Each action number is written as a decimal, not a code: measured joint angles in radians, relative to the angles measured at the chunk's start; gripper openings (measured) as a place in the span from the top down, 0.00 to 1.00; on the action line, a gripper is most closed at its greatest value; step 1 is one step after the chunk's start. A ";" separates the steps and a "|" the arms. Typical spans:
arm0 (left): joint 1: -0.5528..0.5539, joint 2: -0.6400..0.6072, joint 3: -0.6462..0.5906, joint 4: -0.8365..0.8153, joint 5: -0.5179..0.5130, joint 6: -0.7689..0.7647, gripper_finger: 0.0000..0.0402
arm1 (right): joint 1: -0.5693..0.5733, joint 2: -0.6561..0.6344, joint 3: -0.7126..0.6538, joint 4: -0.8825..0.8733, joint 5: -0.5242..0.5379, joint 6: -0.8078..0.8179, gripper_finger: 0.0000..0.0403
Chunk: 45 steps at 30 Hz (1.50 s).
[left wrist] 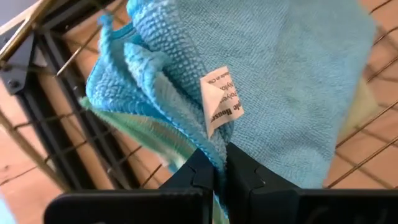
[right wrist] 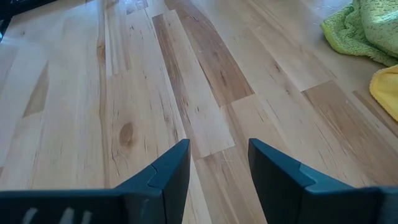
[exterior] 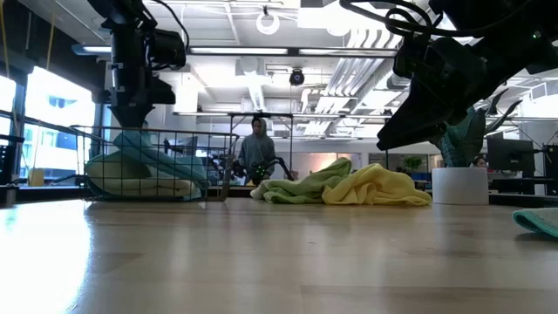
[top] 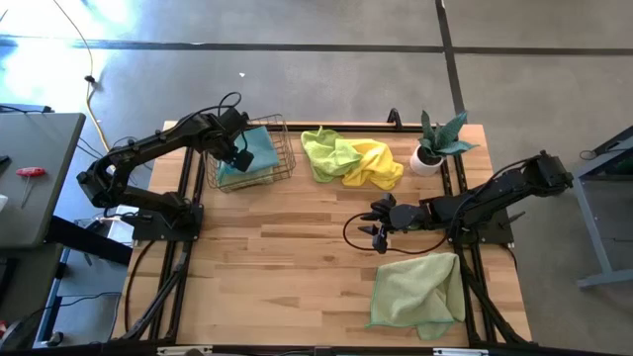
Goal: Fold microfiber towels
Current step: Put the folded blue towel into the wire basket
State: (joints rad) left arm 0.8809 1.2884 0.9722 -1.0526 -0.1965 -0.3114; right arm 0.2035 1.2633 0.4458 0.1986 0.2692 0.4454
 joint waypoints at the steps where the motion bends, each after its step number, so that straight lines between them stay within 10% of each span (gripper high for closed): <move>1: -0.008 0.000 0.000 -0.015 -0.011 -0.003 0.98 | 0.000 0.000 0.000 0.000 0.000 0.000 0.62; 19: -0.099 0.000 0.000 -0.094 -0.148 -0.124 0.97 | 0.000 0.000 0.000 0.000 0.000 0.000 0.62; 33: -0.124 -0.002 0.070 -0.109 -0.182 -0.196 0.64 | 0.000 0.000 0.000 0.000 0.000 0.000 0.62; 45: -0.216 0.034 0.079 -0.093 -0.239 -0.231 0.69 | 0.000 0.000 0.000 0.000 0.000 0.000 0.62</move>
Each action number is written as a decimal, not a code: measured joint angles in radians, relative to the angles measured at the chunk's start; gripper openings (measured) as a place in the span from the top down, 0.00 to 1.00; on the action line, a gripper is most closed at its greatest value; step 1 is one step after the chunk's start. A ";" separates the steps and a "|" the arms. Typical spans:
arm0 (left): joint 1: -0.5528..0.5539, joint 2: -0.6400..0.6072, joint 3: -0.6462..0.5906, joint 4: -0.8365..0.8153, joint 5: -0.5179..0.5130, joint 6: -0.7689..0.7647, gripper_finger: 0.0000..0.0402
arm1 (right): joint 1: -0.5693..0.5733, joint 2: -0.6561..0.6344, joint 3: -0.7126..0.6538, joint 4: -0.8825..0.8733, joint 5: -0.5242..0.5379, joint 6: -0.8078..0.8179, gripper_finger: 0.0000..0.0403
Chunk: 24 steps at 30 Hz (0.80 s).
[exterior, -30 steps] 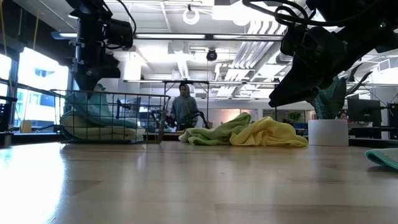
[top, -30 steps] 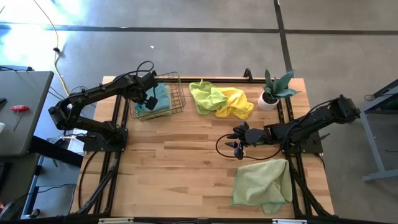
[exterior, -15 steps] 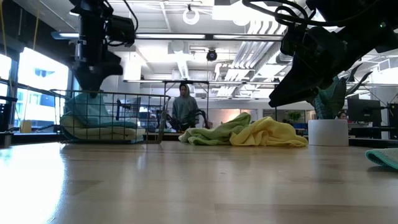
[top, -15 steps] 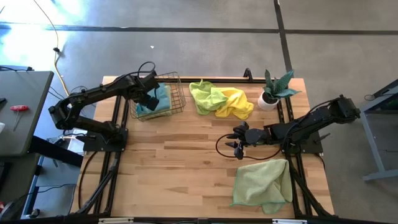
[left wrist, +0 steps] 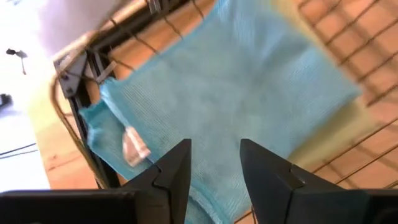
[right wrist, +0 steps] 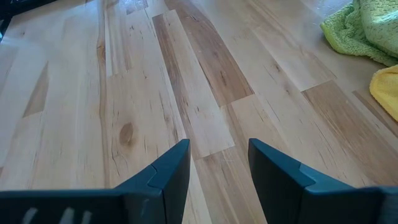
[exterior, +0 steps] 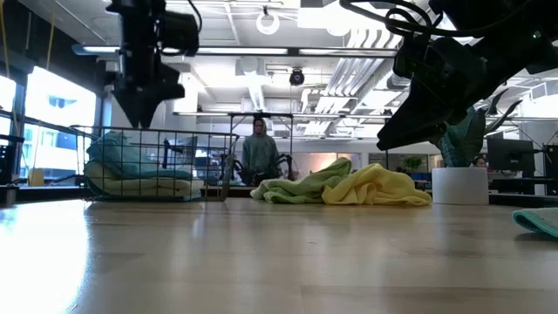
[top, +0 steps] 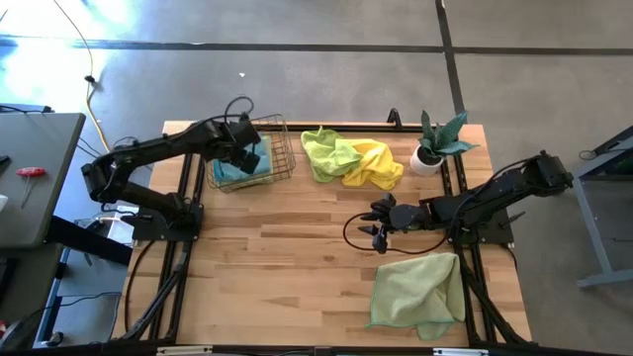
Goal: Fold microfiber towels
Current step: Put the folded blue towel into the wire basket
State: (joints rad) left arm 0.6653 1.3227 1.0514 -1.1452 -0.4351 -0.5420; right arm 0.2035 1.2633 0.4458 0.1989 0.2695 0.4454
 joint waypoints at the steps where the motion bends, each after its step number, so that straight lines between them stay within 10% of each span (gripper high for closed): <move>1: -0.001 0.009 -0.010 -0.002 0.000 -0.005 0.69 | 0.000 0.000 0.000 0.000 0.000 0.000 0.62; 24: 0.014 0.180 -0.124 0.098 -0.030 -0.018 0.85 | 0.000 0.000 0.000 0.000 0.000 0.000 0.62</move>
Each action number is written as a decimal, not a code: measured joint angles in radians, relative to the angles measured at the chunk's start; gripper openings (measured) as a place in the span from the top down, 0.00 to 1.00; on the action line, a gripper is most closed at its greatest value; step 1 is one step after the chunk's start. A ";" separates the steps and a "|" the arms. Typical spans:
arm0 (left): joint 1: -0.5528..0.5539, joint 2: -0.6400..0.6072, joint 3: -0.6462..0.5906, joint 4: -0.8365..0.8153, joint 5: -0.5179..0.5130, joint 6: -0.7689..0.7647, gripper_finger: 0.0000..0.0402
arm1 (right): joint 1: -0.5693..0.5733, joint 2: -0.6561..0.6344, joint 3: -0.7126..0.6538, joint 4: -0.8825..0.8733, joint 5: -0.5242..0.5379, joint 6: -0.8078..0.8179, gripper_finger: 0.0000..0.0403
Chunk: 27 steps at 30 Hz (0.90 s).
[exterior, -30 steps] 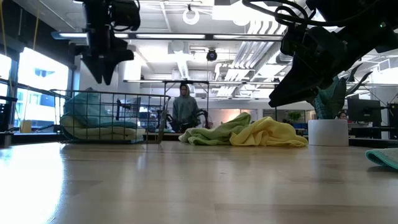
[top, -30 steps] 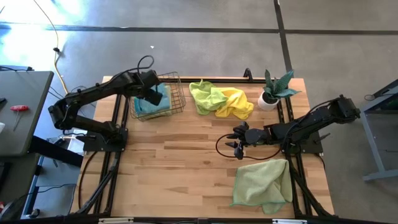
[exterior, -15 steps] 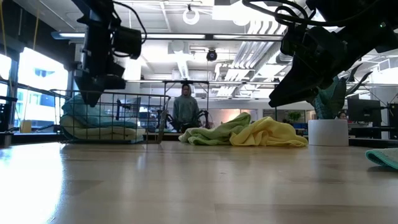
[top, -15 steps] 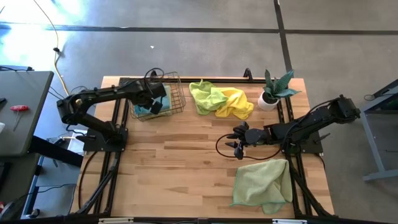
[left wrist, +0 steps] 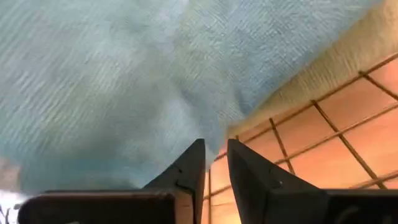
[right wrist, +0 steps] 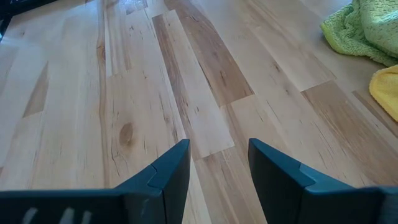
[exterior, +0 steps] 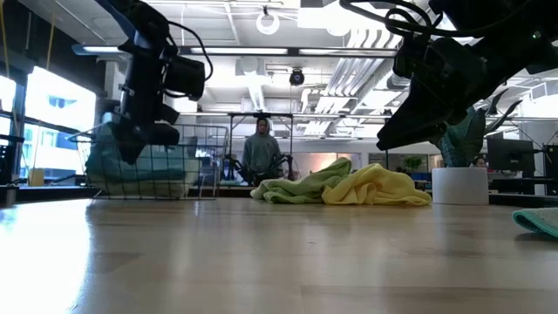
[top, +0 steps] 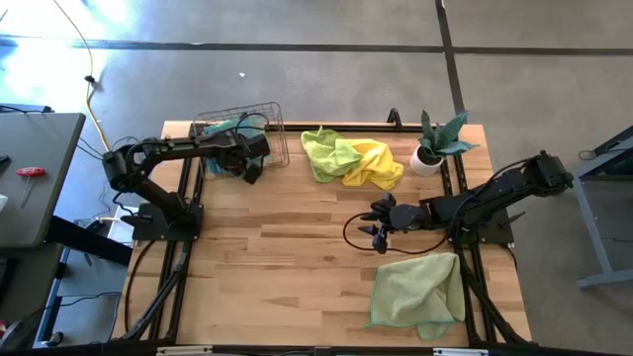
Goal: Fold microfiber towels
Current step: Put the folded blue towel into the wire basket, then fold the green towel
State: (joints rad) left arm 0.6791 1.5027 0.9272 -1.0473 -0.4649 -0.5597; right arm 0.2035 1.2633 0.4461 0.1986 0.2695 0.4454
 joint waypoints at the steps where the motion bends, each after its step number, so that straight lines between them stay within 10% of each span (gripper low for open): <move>1: 0.001 -0.002 0.010 -0.004 0.003 0.010 0.86 | 0.000 0.000 0.000 0.000 0.000 0.000 0.62; 17: -0.059 -0.099 0.178 -0.051 0.135 0.040 0.87 | 0.000 0.000 0.000 0.000 0.000 0.000 0.62; 27: -0.345 -0.213 0.212 0.138 0.175 -0.016 0.87 | 0.000 0.000 0.000 0.000 0.000 0.000 0.62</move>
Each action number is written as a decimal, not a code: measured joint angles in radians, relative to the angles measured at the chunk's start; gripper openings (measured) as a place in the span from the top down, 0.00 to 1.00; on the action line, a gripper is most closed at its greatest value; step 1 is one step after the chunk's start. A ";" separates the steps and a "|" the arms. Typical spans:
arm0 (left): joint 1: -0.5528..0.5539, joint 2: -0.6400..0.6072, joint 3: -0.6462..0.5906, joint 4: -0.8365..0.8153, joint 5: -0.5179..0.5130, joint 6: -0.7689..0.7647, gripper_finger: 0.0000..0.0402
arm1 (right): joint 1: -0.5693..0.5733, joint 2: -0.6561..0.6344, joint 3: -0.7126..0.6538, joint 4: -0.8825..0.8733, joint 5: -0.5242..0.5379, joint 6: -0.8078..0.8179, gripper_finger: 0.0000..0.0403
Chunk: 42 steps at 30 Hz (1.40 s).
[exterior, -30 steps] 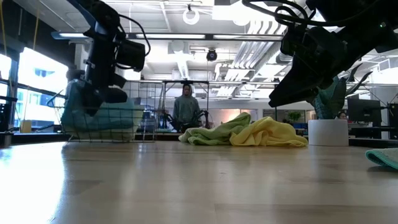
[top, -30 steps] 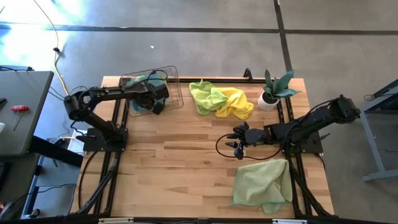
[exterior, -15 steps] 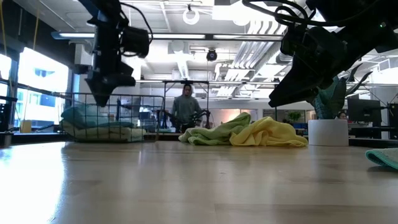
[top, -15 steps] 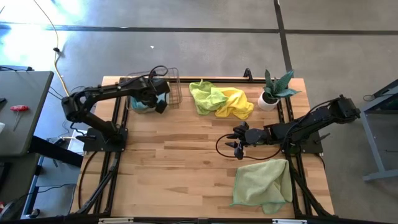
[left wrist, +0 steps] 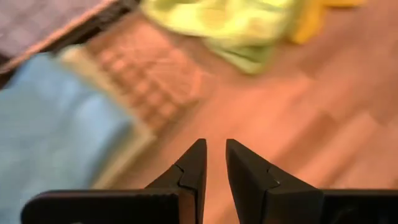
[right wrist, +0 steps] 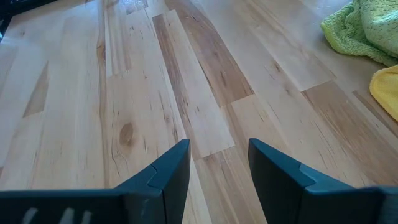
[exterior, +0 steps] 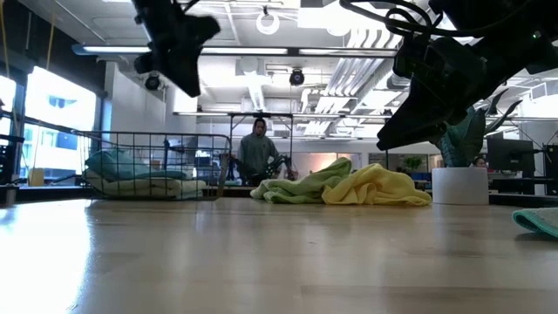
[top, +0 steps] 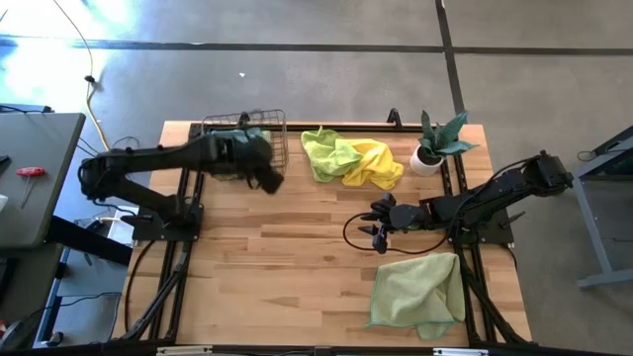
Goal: Fold microfiber towels
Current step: Fold the green towel
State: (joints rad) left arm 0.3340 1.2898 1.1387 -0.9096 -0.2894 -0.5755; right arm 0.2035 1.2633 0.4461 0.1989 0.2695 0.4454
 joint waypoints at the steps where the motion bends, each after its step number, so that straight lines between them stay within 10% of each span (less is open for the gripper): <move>1: -0.043 0.001 -0.001 0.012 -0.008 -0.006 0.87 | 0.000 0.000 0.000 0.000 0.000 0.000 0.62; 16: -0.540 0.240 -0.001 0.269 -0.276 -0.072 0.87 | 0.000 0.000 0.000 0.000 0.000 0.000 0.62; 34: -0.705 0.540 -0.001 0.788 -0.273 -0.079 0.87 | 0.000 0.000 0.000 0.004 -0.004 0.033 0.62; 42: -0.701 0.545 0.000 0.805 -0.272 -0.074 0.87 | 0.090 0.001 0.001 -0.109 -0.471 0.454 0.62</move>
State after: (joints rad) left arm -0.3672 1.8347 1.1385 -0.1047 -0.5613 -0.6499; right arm 0.2936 1.2644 0.4473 0.0896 -0.2012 0.8998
